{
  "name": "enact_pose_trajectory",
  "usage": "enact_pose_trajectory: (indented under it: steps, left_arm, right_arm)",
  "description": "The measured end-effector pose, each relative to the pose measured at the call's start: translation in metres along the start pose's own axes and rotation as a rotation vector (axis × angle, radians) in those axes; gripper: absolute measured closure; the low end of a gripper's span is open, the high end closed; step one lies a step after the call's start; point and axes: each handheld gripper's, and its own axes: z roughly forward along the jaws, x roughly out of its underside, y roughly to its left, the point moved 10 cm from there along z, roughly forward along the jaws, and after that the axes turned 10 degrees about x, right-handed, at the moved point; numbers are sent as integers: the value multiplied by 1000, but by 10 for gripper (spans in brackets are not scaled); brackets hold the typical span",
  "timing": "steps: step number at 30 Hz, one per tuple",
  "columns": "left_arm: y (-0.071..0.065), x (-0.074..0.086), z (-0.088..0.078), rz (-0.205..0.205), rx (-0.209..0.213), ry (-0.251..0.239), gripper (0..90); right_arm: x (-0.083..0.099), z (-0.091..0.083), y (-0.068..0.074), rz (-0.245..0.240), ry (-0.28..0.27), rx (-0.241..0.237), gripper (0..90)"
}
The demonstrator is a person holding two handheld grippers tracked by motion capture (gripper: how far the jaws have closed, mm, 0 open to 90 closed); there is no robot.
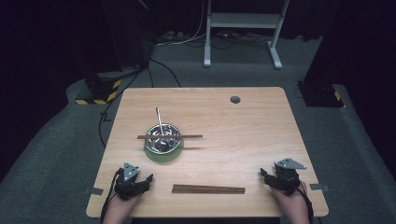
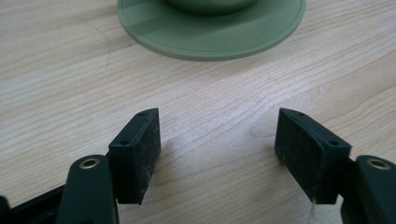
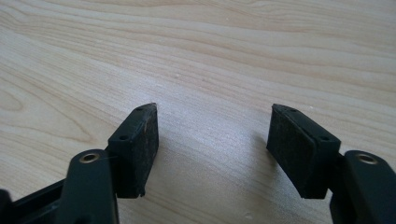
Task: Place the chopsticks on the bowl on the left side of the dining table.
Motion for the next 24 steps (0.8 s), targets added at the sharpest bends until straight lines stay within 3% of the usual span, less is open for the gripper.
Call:
enact_pose_trajectory:
  steps: [2, 8, 24]
  left_arm:
    - [0, 1, 0, -26, 12, 4, 307]
    - [1, 0, 2, -11, 17, 10, 290]
    - [0, -1, 2, -8, 25, 13, 289]
  right_arm:
    - [0, 1, -2, 6, 3, -3, 298]
    - [-1, 2, 2, 24, 4, 17, 266]
    - [0, 2, 2, 18, 12, 9, 264]
